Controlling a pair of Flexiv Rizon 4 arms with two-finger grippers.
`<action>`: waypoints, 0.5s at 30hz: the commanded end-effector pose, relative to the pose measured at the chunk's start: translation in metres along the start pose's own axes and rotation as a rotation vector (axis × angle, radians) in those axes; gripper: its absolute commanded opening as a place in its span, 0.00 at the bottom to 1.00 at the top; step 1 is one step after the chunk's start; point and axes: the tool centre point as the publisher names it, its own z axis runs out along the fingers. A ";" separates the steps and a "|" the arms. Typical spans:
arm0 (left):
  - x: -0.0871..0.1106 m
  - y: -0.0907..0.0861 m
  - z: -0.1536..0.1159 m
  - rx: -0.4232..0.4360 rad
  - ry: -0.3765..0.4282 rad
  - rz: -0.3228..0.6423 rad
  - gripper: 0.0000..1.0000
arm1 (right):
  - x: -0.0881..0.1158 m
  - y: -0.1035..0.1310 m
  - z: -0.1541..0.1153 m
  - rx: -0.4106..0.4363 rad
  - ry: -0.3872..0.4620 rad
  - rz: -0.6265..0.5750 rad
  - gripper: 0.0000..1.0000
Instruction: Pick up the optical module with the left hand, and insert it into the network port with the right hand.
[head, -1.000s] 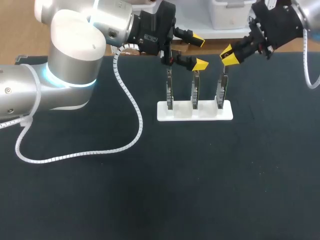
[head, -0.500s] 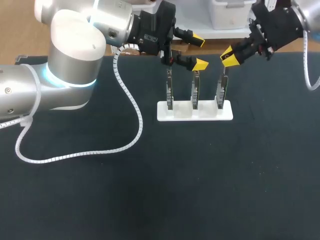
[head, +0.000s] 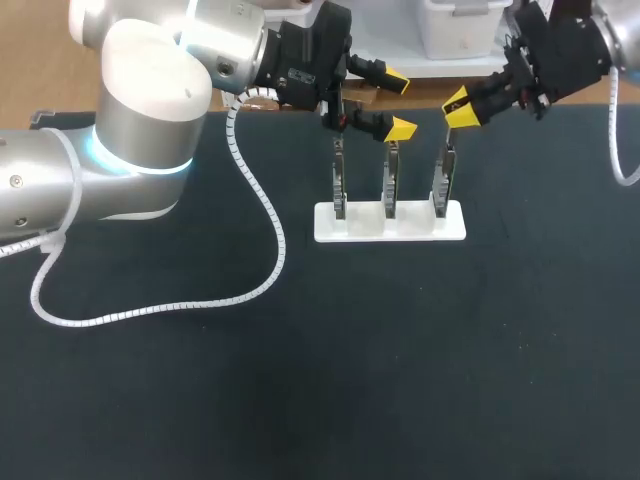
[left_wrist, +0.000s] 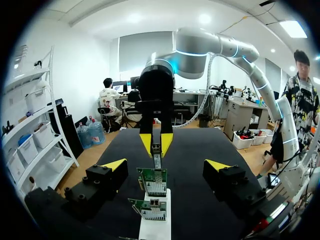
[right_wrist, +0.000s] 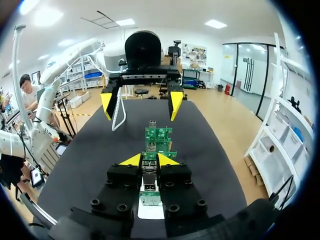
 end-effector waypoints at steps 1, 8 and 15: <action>0.000 -0.001 0.000 -0.004 0.002 -0.001 1.00 | 0.004 0.003 0.001 0.003 -0.004 0.019 0.00; 0.000 -0.001 0.000 -0.004 0.002 -0.001 1.00 | 0.009 0.002 0.003 0.002 0.006 0.032 0.00; 0.000 -0.001 0.000 -0.004 0.002 -0.001 1.00 | 0.003 0.003 0.004 -0.007 0.024 -0.005 0.00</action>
